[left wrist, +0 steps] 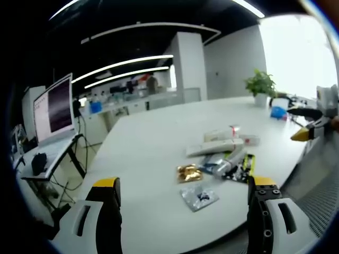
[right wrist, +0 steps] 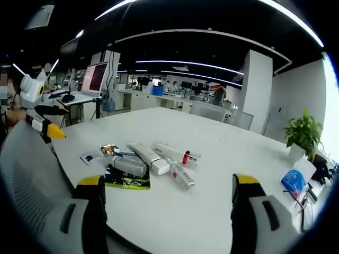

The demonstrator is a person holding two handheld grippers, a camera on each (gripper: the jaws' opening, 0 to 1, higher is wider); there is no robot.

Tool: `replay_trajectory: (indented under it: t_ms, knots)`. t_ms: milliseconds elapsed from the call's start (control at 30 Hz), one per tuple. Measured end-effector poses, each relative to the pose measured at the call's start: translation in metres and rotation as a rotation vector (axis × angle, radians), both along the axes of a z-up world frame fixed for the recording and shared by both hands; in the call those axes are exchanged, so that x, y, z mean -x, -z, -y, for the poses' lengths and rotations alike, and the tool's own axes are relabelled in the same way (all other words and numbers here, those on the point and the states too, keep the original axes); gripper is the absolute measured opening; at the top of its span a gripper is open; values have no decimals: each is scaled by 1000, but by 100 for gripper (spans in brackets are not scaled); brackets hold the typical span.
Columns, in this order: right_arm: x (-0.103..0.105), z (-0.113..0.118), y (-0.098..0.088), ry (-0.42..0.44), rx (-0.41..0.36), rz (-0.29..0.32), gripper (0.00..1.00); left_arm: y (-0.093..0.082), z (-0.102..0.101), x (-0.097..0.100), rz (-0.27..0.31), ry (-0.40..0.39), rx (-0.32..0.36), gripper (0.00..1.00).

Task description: Arrange the skincare products in the storage area until every visible bottle or jar stands upright without overlapping.

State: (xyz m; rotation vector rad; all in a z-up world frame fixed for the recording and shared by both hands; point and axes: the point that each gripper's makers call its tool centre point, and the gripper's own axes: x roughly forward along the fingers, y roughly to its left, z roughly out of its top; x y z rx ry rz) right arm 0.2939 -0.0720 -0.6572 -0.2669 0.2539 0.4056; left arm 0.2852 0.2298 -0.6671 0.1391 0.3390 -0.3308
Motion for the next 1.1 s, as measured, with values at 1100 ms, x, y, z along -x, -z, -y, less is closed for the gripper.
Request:
replay_trajectory:
  t_ms: [1100]
  knots:
    - [4,-3,4,-31,-22,-72,100,0,-1,0,2,-4,-7,97]
